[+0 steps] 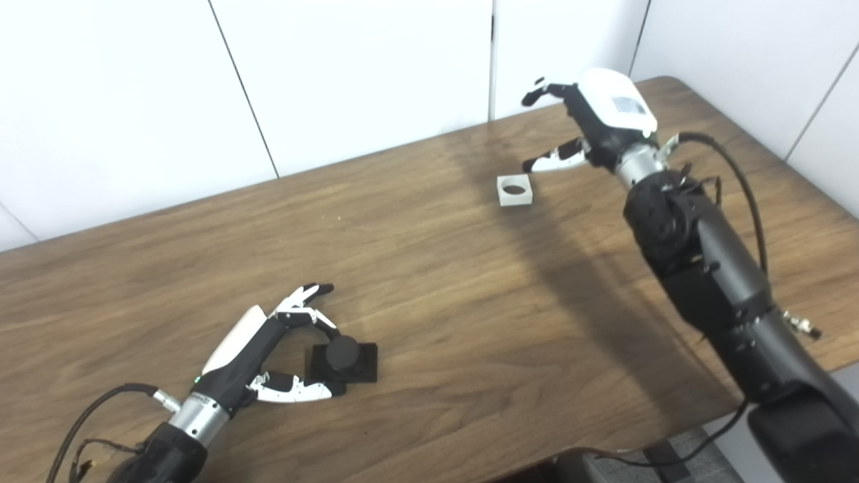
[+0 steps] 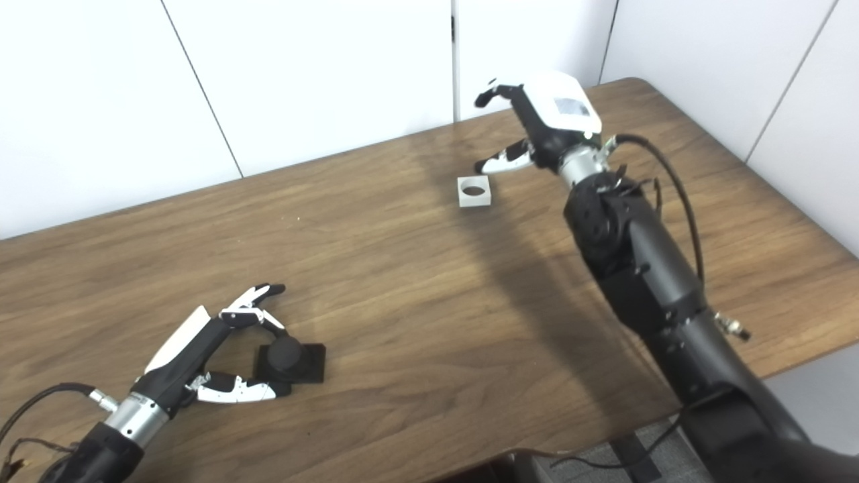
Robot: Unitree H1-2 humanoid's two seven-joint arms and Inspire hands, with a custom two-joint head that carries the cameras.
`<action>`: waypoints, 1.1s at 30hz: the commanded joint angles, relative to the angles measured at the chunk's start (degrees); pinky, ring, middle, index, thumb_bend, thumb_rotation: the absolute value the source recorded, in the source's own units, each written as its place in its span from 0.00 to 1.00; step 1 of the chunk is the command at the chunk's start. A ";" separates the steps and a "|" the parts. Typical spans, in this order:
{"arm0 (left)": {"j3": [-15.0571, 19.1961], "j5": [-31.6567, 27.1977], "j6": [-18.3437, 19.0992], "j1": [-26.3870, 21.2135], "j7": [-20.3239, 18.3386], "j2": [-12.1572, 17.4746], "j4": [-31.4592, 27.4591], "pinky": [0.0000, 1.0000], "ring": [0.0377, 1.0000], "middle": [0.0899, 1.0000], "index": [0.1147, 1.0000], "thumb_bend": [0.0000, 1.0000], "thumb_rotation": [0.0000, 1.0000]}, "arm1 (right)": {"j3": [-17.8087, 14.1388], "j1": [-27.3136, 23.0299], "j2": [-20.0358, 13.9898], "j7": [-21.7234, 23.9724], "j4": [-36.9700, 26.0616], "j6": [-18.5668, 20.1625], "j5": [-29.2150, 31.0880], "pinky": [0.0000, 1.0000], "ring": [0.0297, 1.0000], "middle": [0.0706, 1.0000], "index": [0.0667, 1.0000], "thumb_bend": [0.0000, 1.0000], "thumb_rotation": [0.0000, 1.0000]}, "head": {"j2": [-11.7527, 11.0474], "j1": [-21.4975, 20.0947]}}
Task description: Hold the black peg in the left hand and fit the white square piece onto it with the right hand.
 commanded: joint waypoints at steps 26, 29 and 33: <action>-0.40 1.85 2.95 2.37 -1.72 0.75 0.51 0.97 1.00 0.95 0.42 0.52 0.06 | 10.96 -15.34 -3.21 14.36 16.30 3.90 -1.39 0.88 0.95 0.95 0.80 0.81 0.45 | 0.62 1.33; -0.42 1.79 3.02 2.49 -1.67 0.42 0.40 0.97 1.00 0.96 0.42 0.52 0.06 | 11.63 -15.10 -3.15 14.13 16.64 3.59 -1.21 0.88 0.95 0.94 0.80 0.81 0.45 | 0.86 1.78; -0.41 1.99 2.66 2.63 -1.42 0.18 0.68 0.96 1.00 0.95 0.42 0.52 0.06 | 12.42 -14.68 -2.96 14.34 16.47 3.70 -1.24 0.88 0.95 0.94 0.80 0.80 0.47 | 0.98 1.96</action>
